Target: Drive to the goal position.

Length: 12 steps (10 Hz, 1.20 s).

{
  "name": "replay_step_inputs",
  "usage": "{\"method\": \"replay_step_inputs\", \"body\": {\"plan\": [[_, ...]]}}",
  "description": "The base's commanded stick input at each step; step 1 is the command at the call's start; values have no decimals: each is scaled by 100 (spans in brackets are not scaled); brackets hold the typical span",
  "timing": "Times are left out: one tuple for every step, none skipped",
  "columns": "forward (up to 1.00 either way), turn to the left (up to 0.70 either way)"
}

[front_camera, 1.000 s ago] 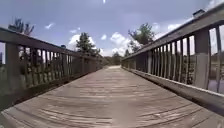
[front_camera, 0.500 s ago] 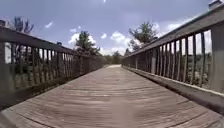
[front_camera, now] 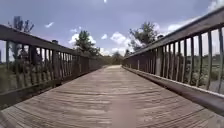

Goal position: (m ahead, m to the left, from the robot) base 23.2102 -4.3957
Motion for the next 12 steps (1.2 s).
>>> {"method": "replay_step_inputs", "body": {"plan": [[50, 1], [50, 1], [50, 1], [50, 1], [50, 1], [50, 1], [50, 1], [50, 1], [50, 1], [50, 1], [50, 1], [50, 1]]}}
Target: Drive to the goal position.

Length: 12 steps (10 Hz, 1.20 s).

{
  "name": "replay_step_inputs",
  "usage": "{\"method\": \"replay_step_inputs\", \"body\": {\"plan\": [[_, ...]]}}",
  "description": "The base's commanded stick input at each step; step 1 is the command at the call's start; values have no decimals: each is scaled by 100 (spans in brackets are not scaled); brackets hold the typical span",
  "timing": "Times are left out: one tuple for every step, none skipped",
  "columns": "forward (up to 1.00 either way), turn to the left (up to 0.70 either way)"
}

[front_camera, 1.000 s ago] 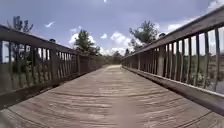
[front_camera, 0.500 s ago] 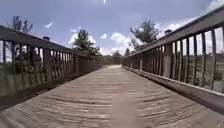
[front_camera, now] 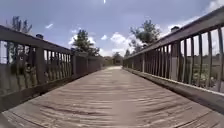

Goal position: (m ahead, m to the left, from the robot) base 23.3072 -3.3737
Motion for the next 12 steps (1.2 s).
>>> {"method": "replay_step_inputs", "body": {"plan": [[50, 1], [50, 1], [50, 1], [50, 1], [50, 1], [50, 1], [50, 1], [50, 1], [50, 1], [50, 1], [50, 1], [50, 1]]}}
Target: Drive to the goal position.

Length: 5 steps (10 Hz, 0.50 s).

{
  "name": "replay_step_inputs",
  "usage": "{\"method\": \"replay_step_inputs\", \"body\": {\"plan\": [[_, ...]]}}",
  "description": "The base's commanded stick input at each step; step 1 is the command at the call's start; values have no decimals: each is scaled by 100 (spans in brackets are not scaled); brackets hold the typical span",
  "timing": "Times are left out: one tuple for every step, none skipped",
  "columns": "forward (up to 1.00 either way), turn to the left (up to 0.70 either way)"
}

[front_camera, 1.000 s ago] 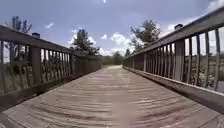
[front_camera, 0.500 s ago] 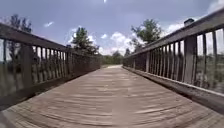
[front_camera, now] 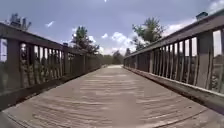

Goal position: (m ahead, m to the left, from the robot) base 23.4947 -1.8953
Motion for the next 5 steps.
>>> {"method": "replay_step_inputs", "body": {"plan": [[50, 1], [50, 1], [50, 1], [50, 1], [50, 1]]}}
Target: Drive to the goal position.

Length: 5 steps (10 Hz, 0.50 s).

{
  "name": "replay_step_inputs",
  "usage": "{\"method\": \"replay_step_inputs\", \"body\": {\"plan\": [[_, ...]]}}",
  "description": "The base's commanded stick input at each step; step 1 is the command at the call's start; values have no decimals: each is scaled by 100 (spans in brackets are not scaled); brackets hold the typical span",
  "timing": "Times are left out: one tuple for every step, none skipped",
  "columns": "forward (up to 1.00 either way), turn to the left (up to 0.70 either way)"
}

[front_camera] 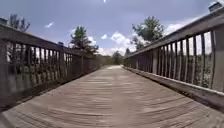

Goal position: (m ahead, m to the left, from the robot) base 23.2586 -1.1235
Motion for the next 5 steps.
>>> {"method": "replay_step_inputs", "body": {"plan": [[50, 1], [50, 1], [50, 1], [50, 1], [50, 1]]}}
